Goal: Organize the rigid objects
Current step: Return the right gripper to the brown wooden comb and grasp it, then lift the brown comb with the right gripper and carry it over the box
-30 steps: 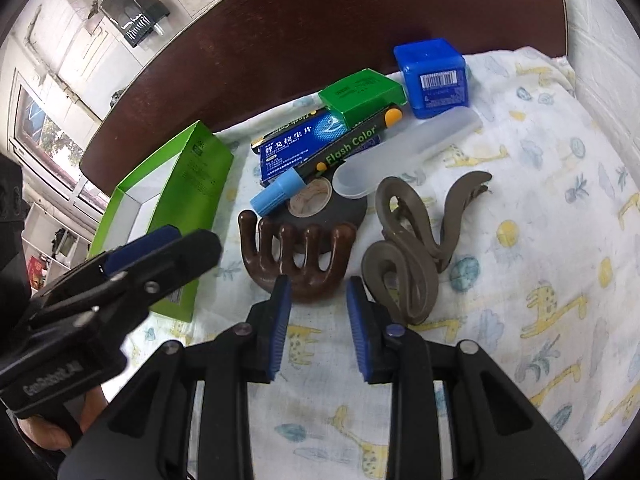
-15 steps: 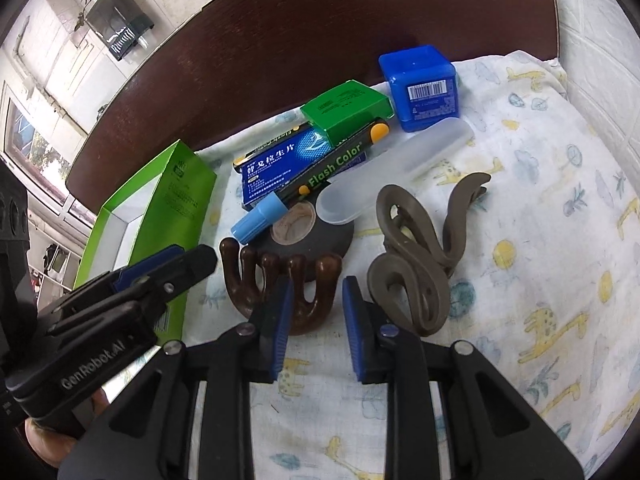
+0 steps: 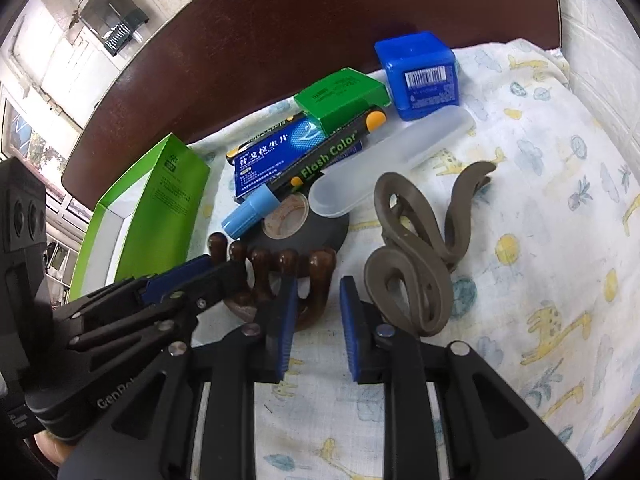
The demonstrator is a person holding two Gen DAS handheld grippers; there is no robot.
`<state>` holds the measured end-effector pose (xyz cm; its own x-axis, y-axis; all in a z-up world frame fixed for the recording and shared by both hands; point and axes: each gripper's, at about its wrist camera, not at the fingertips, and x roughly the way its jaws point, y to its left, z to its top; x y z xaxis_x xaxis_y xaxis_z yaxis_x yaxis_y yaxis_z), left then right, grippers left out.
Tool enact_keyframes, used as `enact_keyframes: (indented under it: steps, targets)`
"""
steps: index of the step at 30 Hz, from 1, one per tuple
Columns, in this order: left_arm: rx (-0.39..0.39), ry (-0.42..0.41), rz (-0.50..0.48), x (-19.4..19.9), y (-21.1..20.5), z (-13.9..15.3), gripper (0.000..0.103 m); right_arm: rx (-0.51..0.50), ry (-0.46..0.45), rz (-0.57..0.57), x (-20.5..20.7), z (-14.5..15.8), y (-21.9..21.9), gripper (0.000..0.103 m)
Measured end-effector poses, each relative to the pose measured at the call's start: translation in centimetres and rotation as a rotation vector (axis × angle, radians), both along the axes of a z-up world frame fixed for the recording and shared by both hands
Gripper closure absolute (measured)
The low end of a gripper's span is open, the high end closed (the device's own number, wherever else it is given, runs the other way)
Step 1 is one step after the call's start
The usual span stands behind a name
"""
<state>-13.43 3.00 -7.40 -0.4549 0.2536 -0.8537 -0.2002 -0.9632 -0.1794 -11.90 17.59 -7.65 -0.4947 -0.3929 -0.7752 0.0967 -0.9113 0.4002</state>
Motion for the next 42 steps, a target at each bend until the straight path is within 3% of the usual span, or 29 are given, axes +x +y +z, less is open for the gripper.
enact_keyframes:
  steps: [14, 18, 22, 25, 33, 42]
  targets:
    - [0.002, -0.011, -0.014, -0.3, 0.2, -0.2, 0.074, -0.026, -0.014, 0.013, -0.7, 0.4, 0.3, 0.081]
    - [-0.01, -0.015, -0.022, -0.2, 0.3, -0.3, 0.074, 0.035, -0.034, -0.034, -0.4, 0.4, 0.0, 0.084]
    - [-0.029, 0.014, -0.024, -0.1, 0.5, -0.3, 0.074, -0.043, -0.054, -0.028, -0.8, -0.4, 0.5, 0.089]
    - [-0.02, 0.016, -0.026, 0.1, 0.3, -0.1, 0.074, -0.021, -0.051, 0.001, -1.0, -0.2, 0.3, 0.089]
    - [-0.002, 0.091, -0.036, 1.4, -0.5, 3.1, 0.074, -0.018, 0.0, 0.002, 0.2, 2.1, -0.1, 0.089]
    - [0.014, 0.185, 0.028, 3.2, -3.8, 6.7, 0.074, -0.013, 0.095, 0.069, 0.9, 5.4, -3.4, 0.089]
